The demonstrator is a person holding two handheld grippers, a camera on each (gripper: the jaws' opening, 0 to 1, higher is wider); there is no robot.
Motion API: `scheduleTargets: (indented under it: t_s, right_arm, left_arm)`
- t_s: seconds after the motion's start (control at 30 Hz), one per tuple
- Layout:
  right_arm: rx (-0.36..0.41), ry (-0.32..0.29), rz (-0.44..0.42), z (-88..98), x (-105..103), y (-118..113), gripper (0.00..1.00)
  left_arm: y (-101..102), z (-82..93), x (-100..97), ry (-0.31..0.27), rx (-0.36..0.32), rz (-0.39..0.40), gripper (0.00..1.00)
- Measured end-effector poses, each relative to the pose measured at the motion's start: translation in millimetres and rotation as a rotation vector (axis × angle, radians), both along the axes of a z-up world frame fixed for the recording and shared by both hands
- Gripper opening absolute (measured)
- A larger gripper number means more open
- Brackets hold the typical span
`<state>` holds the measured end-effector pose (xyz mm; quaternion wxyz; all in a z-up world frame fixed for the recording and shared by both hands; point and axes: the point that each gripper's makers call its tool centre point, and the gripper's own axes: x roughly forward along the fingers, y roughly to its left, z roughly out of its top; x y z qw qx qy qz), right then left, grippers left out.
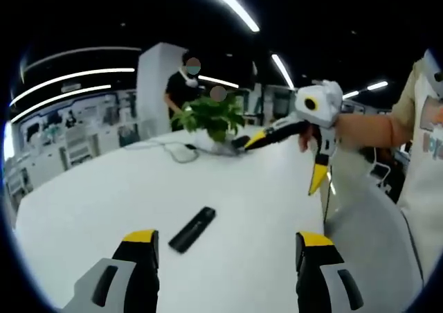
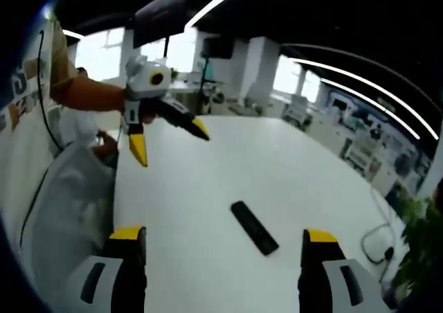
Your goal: Press the specified remote control buttons in sequence, fully releasing each button before pressing the next.
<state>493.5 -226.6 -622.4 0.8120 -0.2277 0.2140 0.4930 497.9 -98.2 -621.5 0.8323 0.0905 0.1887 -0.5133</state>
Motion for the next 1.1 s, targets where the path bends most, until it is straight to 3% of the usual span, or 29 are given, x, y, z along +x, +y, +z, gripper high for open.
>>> scheduleTargets:
  t_s: [0.4, 1.1]
  right_arm:
    - [-0.059, 0.012, 0.04, -1.2, 11.6, -3.4, 0.91]
    - [-0.137, 0.032, 0.088, -13.6, 37.5, -2.5, 0.9]
  left_arm:
    - [1.2, 2.7, 16.0, -0.009, 0.034, -0.031, 0.83]
    - [-3.3, -11.6, 37.7, 0.011, 0.096, -0.083, 0.83]
